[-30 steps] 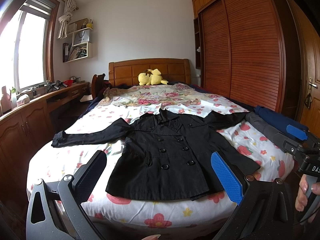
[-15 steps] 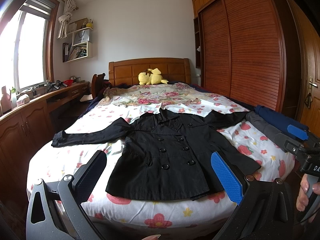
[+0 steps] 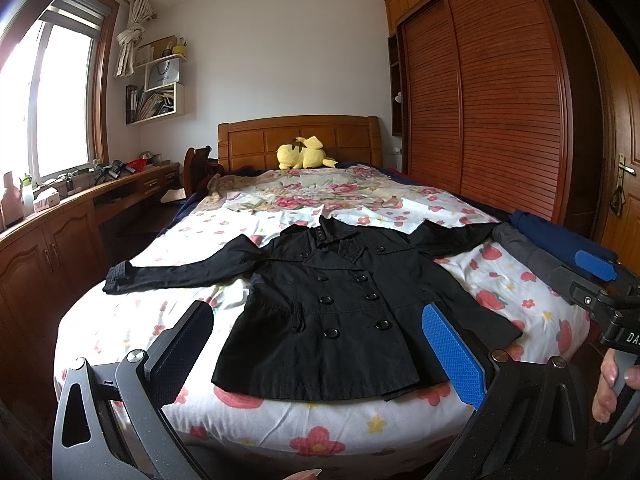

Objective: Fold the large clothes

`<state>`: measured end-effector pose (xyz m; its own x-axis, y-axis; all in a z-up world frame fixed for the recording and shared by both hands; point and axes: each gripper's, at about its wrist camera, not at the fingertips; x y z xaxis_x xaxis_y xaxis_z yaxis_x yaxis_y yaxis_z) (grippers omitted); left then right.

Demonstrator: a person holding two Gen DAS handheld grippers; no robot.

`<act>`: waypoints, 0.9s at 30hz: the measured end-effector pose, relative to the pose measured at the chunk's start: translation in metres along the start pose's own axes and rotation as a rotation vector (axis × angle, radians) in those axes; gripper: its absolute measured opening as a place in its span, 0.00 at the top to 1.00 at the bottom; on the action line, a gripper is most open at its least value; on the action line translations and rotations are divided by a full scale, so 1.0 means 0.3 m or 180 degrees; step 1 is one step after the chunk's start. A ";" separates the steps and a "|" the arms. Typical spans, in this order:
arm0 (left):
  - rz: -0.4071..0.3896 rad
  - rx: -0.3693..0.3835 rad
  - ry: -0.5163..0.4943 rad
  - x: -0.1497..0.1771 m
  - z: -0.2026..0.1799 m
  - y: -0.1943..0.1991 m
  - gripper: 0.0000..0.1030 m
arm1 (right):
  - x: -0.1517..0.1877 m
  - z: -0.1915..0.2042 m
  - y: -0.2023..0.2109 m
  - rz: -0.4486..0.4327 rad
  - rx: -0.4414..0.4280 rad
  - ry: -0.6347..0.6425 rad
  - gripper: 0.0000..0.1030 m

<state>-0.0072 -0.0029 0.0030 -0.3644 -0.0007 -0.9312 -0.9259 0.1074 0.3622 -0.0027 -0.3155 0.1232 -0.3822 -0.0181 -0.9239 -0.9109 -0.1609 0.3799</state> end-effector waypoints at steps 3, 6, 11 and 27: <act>0.0001 0.0000 0.0003 0.000 0.000 0.000 0.00 | 0.000 -0.003 0.000 0.0002 -0.0003 0.0002 0.00; 0.0015 0.0004 0.0011 0.002 0.004 -0.006 0.00 | -0.003 -0.007 -0.002 0.0010 -0.0006 0.0006 0.00; 0.0080 -0.0009 0.0020 0.010 0.022 -0.031 0.00 | 0.032 0.015 -0.026 0.0064 -0.0031 0.0003 0.00; 0.0209 -0.0184 0.0126 0.011 0.091 -0.128 0.00 | 0.026 0.071 -0.175 0.0240 -0.0129 0.0124 0.00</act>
<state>0.0300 0.0202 -0.0149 -0.4272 -0.0350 -0.9035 -0.9036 0.0509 0.4253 0.0389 -0.2862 0.0971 -0.4422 -0.0699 -0.8942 -0.8725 -0.1974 0.4470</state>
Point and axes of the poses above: each gripper's, at about its wrist camera, not at the fingertips, and y roughly against the way its jaws point, z to its left, x to its underside, and after that the axes turned 8 degrees about x, right-handed
